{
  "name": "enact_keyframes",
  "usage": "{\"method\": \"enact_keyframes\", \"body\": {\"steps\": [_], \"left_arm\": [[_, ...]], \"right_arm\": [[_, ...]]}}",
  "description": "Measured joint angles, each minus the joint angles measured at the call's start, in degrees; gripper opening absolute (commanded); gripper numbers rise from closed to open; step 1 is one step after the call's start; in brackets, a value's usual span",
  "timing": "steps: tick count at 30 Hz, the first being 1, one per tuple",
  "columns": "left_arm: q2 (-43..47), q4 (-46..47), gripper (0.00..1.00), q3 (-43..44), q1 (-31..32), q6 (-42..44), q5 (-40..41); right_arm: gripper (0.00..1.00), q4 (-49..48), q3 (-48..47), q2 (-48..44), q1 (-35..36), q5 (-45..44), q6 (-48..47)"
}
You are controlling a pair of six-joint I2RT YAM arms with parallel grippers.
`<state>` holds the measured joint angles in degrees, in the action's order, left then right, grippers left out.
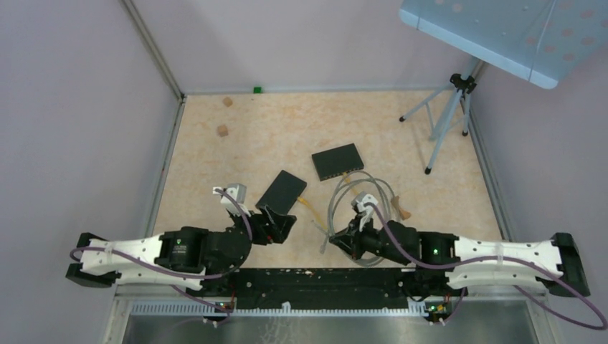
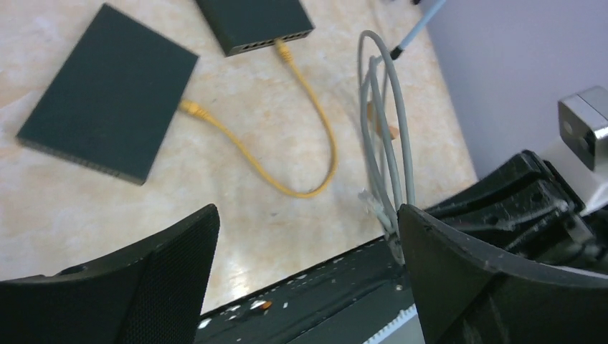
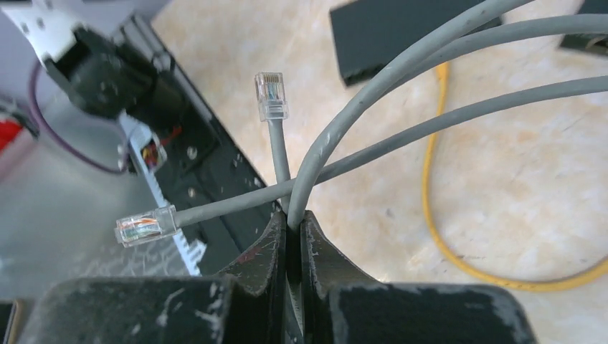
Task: Insert the plug into the switch port
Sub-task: Pick up the connector from the center of the board, then adjust the connector at the center of the board.
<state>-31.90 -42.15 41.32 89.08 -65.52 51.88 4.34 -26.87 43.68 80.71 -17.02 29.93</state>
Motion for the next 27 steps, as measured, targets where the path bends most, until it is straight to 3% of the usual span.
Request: {"method": "enact_keyframes", "body": {"steps": [6, 10, 14, 19, 27], "left_arm": [[3.82, 19.96, 0.98, -4.55, 0.0, 16.06, -3.63], [4.96, 33.88, 0.99, -9.46, -0.04, 28.61, -7.72], [1.66, 41.97, 0.99, -10.6, -0.04, 37.99, -10.69], [-2.95, 50.03, 0.99, -10.6, -0.04, 46.75, -12.72], [-0.11, 63.89, 0.92, -13.38, -0.04, 55.67, -15.78]], "right_arm": [[0.0, 2.4, 0.24, -8.09, -1.51, -8.94, -0.24], [0.0, 7.43, -0.68, -6.91, -2.01, -17.38, 0.96], [0.0, 11.58, -3.78, -2.8, -2.89, -23.04, 1.42], [0.0, 9.35, -3.87, -4.66, -2.93, -21.42, -3.93], [0.0, 3.45, -0.04, -21.22, -2.95, -14.49, -15.17]]}}
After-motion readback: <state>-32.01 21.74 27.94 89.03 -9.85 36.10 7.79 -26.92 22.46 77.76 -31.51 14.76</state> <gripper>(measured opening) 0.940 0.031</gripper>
